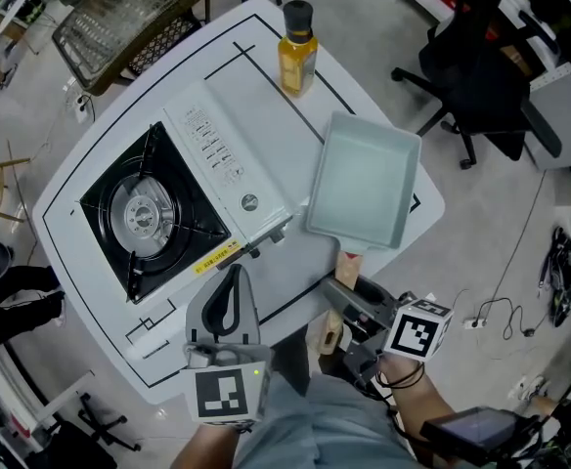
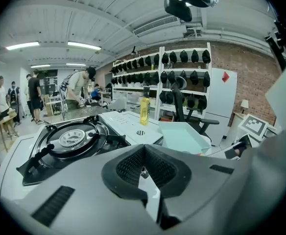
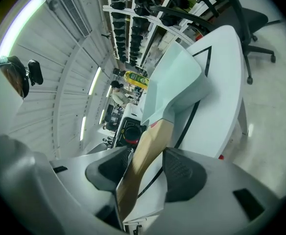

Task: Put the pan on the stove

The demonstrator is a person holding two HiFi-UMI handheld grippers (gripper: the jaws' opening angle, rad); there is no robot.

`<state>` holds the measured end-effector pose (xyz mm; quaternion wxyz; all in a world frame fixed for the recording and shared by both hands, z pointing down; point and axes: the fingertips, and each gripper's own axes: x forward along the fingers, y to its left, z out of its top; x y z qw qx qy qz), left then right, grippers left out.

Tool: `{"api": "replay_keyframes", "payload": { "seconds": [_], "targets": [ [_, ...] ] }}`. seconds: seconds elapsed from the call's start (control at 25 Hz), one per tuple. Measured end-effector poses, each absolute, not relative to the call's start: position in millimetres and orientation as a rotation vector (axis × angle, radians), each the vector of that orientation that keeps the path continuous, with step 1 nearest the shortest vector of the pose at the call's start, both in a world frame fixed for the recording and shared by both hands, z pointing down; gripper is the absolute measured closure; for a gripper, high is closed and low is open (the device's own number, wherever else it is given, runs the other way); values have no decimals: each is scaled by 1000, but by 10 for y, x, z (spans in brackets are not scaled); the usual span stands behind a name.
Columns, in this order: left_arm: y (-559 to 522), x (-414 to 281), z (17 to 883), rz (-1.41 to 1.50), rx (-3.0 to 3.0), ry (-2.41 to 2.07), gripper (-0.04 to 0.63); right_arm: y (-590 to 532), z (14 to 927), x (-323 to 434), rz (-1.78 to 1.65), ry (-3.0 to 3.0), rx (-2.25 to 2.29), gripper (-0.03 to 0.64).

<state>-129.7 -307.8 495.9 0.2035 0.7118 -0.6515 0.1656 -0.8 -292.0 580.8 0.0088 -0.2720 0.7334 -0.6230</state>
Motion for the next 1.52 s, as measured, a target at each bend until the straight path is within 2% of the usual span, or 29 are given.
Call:
{"api": "replay_keyframes", "payload": {
  "seconds": [0.36, 0.92, 1.52],
  "targets": [
    [-3034, -1282, 4908, 462, 1998, -1814, 577, -2909, 5789, -20, -1966, 2256, -804, 400],
    [-3090, -1385, 4712, 444, 2028, -1841, 577, -3028, 5631, -6, -2013, 2024, -767, 479],
    [-3171, -1459, 4279, 393, 2075, -1881, 577, -3159, 5023, 43, -1917, 2057, -773, 483]
  ]
}}
